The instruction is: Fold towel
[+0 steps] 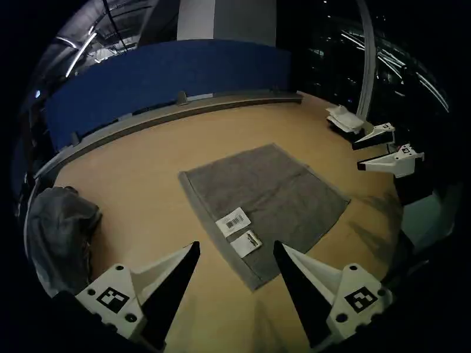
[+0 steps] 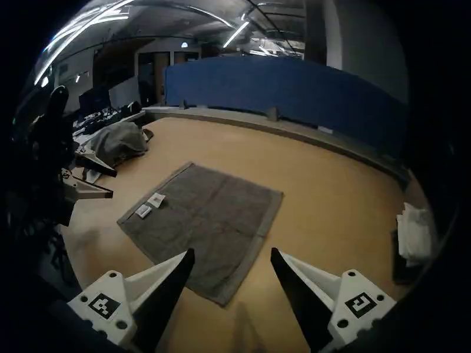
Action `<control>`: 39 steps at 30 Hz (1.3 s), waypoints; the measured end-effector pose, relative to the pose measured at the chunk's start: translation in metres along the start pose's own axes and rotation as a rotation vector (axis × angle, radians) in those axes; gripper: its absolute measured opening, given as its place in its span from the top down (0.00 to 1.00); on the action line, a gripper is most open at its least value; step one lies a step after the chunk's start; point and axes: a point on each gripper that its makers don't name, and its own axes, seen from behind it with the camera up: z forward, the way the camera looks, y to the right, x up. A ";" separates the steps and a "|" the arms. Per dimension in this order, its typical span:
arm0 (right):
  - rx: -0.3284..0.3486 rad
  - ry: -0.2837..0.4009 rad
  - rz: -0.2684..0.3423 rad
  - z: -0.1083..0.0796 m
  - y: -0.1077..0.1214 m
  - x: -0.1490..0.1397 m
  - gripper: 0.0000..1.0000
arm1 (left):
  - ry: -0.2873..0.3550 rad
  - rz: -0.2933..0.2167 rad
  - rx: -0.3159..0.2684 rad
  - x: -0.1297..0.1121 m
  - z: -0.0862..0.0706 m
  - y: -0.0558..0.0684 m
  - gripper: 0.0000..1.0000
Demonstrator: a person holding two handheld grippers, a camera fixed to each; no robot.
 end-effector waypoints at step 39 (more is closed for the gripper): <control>0.025 -0.167 -0.006 0.033 -0.014 -0.085 0.16 | -0.176 0.051 -0.046 -0.067 0.026 0.031 0.18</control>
